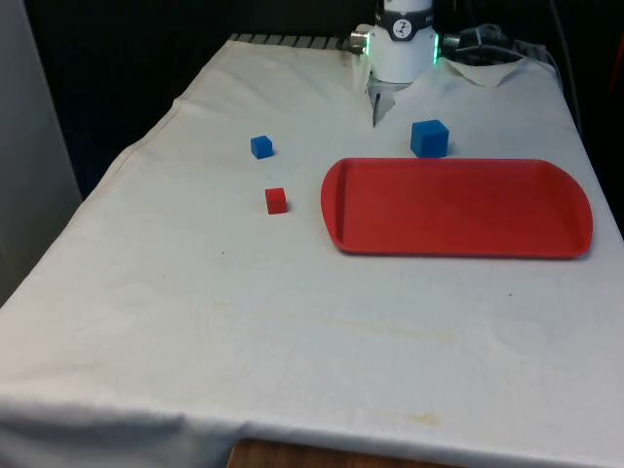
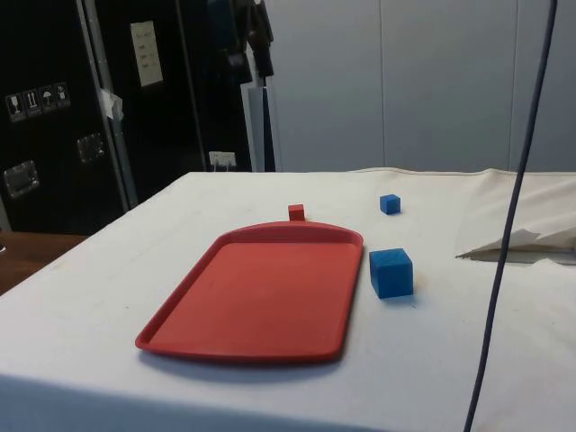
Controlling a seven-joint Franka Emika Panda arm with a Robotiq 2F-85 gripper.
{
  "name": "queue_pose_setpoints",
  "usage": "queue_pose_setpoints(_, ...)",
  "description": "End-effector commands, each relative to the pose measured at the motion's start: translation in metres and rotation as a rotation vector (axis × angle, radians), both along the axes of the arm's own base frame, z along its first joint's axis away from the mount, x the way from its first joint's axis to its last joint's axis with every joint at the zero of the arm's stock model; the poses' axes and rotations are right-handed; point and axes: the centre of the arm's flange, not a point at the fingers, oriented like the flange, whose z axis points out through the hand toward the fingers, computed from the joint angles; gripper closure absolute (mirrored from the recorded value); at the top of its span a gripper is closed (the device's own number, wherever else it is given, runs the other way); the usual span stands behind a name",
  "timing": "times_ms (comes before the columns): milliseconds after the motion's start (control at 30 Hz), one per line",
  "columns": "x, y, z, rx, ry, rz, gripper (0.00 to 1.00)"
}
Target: Pick up the largest block and place it onto the tray.
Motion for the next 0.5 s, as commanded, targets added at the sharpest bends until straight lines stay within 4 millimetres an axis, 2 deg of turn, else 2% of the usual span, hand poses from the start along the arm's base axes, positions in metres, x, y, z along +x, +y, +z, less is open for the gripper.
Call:
queue_pose_setpoints(0,-0.007,0.002,0.0,-0.007,-0.011,-0.002,0.0)
queue_pose_setpoints(67,-0.015,0.004,-0.006,-0.003,-0.003,0.001,0.0)
queue_pose_setpoints(100,-0.005,0.001,-0.004,0.003,0.006,0.003,0.0)
queue_pose_setpoints(200,-0.023,0.006,-0.013,0.0,0.001,0.005,0.0)
queue_pose_setpoints(467,-0.038,0.009,-0.039,0.01,0.023,0.014,0.0)
